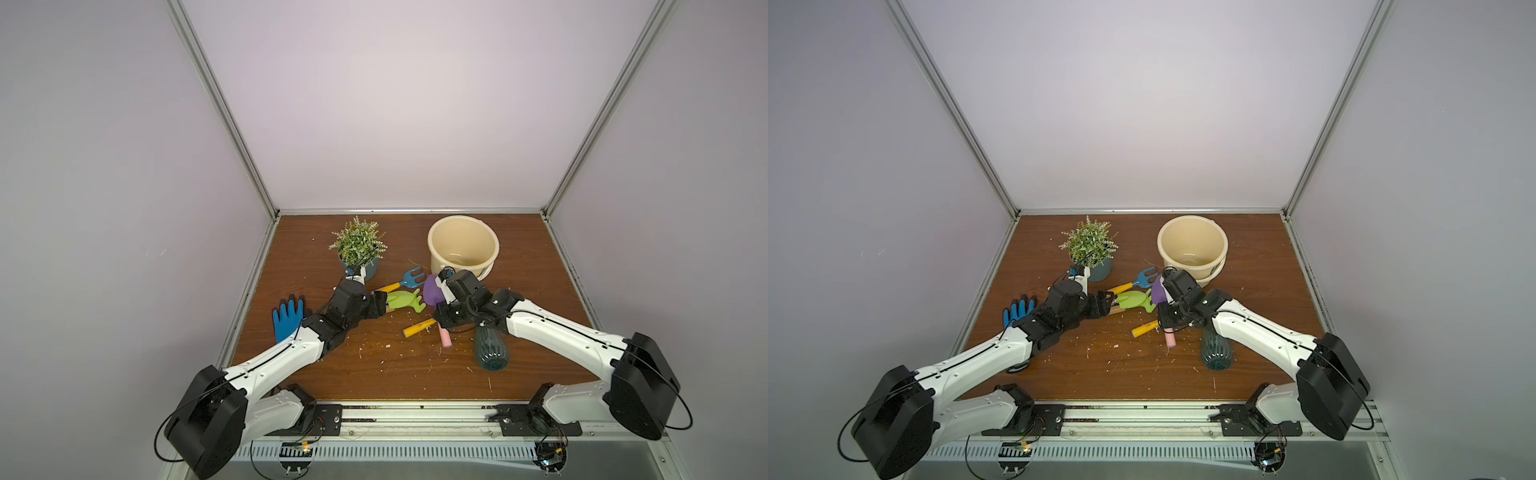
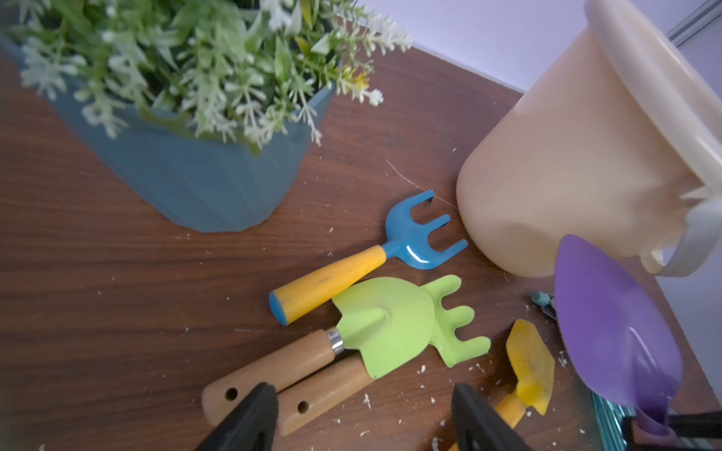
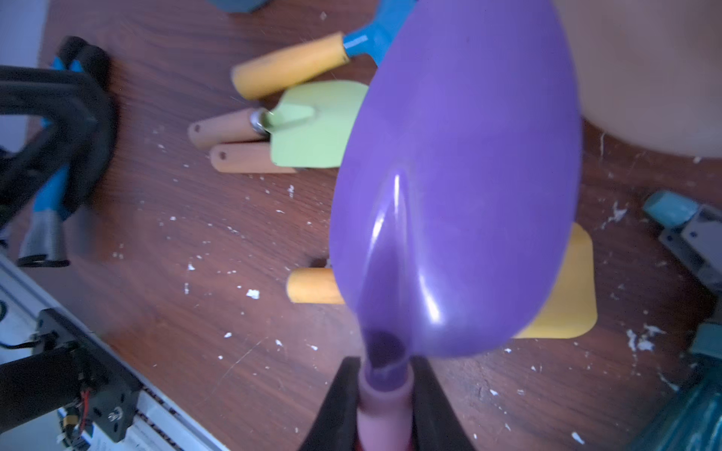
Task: Organize the gardening tools
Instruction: Pick up the gardening tool from the center of the board, then place the gardening tool in the container.
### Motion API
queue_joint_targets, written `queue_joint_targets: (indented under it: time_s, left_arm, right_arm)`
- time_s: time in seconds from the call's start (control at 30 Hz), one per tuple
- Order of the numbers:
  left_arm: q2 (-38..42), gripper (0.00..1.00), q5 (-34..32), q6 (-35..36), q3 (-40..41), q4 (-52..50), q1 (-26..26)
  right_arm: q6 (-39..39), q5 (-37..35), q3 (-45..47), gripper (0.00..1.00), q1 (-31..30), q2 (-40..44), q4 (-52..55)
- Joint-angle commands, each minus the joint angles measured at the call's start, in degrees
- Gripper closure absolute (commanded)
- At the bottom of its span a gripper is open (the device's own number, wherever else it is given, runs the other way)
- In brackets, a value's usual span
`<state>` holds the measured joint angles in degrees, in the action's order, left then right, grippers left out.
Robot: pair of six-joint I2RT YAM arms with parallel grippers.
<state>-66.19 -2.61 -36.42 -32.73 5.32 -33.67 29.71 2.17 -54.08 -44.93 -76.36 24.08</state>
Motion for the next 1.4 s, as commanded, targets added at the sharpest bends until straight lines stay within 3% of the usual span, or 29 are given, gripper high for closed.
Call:
queue_joint_targets:
  time_s: [0.0,0.3,0.63,0.83,1.03,1.27,1.37]
  left_arm:
    - [-1.39,0.25,1.10,0.83,-2.30,1.84,-0.58]
    - [-4.37,0.25,5.19,0.46,-7.45,2.59,-0.57]
    - [-7.68,0.26,6.73,1.60,-11.08,1.99,-2.60]
    - [-7.23,0.26,6.66,1.61,-9.95,2.00,-2.89]
    - [-7.01,0.26,6.61,1.35,-8.70,2.44,-2.98]
    - [-7.85,0.26,6.92,1.50,-8.46,3.26,-3.07]
    - [-8.56,0.26,6.99,1.80,-8.41,3.24,-3.16]
  right_arm:
    - [-4.89,1.15,-3.98,0.88,-0.09,3.88,0.65]
    - [-9.95,-4.33,-11.09,0.89,1.79,8.63,-1.37]
    - [-14.44,-17.47,-24.92,0.90,12.55,-0.42,-11.63]
    - [-17.62,-25.24,-19.57,0.92,15.17,-5.51,-24.93]
    - [-19.88,-26.46,-9.45,0.91,16.17,-8.26,-40.49]
    - [-19.70,-26.78,-5.31,0.89,17.20,-12.25,-45.67]
    - [-18.89,-26.78,-5.07,0.84,17.41,-13.39,-45.63]
